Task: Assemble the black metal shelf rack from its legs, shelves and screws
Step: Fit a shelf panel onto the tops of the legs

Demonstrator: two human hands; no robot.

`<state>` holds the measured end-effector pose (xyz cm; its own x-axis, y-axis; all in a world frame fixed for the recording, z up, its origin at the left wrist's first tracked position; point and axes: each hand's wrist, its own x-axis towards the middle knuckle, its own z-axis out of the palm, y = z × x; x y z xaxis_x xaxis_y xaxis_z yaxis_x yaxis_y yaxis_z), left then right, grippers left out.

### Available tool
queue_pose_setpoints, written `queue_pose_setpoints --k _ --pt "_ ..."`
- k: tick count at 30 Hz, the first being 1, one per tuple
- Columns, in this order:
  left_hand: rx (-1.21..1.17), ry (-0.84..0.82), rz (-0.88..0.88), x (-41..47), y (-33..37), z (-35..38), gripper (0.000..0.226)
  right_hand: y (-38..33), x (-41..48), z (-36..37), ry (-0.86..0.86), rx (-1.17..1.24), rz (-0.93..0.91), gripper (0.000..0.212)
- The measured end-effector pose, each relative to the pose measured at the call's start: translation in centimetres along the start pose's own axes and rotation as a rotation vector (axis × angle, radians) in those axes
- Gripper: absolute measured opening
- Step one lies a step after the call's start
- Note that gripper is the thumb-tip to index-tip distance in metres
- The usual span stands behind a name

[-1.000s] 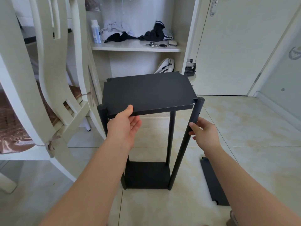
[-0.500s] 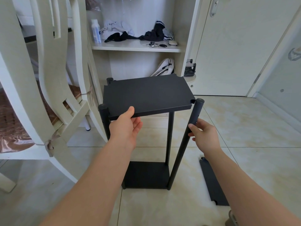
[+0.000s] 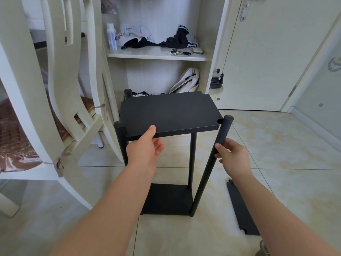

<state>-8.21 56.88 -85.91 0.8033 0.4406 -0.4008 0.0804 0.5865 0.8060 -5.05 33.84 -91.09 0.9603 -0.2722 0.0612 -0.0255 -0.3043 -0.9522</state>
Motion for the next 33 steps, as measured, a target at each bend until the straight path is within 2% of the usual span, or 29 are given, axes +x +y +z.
queue_pose_setpoints --k 16,19,23,26,29,33 --pt "0.081 -0.034 0.007 1.6 0.5 -0.7 0.026 -0.5 -1.3 -0.7 -0.035 -0.031 -0.032 0.013" --pt "0.103 -0.091 -0.021 2.3 1.1 -1.0 0.027 -0.7 -2.1 -1.0 -0.072 -0.043 -0.033 0.015" --pt "0.121 -0.123 -0.008 2.6 1.1 -1.1 0.024 -1.2 -3.0 -2.0 -0.148 -0.05 -0.01 0.009" --pt "0.069 -0.209 -0.019 2.4 1.0 -1.2 0.023 -1.7 -3.8 -2.6 -0.215 -0.076 -0.001 0.009" --pt "-0.01 -0.294 -0.069 1.7 0.7 -1.2 0.012 -2.0 -4.6 -3.2 -0.282 -0.101 0.011 0.015" --pt "-0.038 -0.3 -0.106 1.0 0.4 -1.3 0.012 -2.1 -5.4 -4.5 -0.385 -0.08 0.025 0.012"
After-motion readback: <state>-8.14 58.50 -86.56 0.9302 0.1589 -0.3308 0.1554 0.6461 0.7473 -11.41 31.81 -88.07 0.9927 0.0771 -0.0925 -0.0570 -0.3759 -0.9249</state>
